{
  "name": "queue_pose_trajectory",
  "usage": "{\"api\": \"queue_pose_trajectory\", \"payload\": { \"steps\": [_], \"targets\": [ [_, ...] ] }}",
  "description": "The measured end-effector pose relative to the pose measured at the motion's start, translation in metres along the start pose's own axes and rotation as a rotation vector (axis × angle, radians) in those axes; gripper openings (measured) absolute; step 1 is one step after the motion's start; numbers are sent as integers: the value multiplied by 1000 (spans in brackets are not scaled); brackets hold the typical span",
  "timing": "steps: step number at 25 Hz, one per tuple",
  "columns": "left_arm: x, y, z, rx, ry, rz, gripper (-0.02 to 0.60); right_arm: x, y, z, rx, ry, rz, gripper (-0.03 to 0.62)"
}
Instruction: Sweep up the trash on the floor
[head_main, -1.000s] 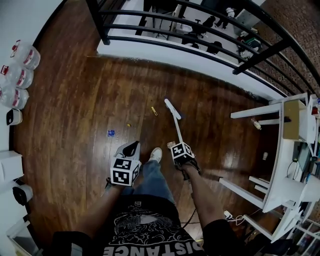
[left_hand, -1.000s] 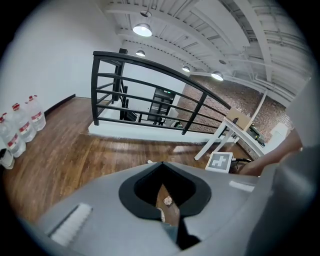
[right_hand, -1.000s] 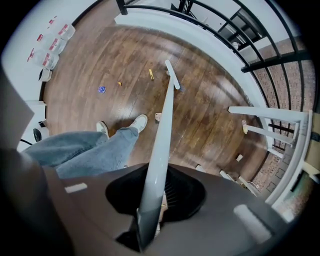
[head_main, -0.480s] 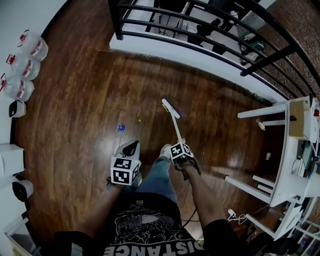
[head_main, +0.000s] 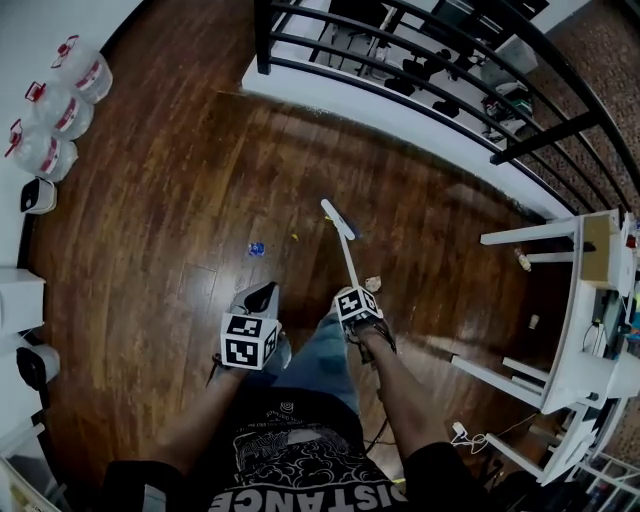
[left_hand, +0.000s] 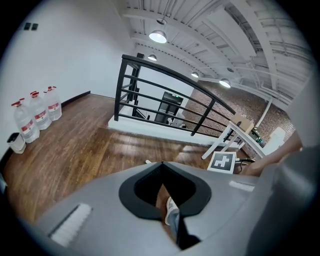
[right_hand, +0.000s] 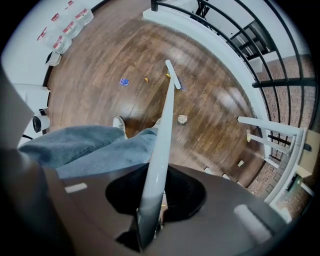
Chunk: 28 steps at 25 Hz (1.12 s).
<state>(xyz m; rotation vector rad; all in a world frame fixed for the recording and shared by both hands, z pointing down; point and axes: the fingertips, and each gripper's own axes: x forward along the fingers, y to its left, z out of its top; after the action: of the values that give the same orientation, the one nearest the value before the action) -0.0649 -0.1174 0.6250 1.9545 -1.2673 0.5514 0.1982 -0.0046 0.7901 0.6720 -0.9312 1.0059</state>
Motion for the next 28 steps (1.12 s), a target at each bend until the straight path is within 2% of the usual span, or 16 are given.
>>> {"api": "queue_pose_trajectory", "payload": {
  "steps": [16,28],
  "targets": [
    [-33,22,-38,-114,-12,48,6,-8,94,-32,-146,-2,36,60],
    [-41,33,-60,-153,-2,68,6,-14,159,-50,-193,-16,134,60]
  ]
}}
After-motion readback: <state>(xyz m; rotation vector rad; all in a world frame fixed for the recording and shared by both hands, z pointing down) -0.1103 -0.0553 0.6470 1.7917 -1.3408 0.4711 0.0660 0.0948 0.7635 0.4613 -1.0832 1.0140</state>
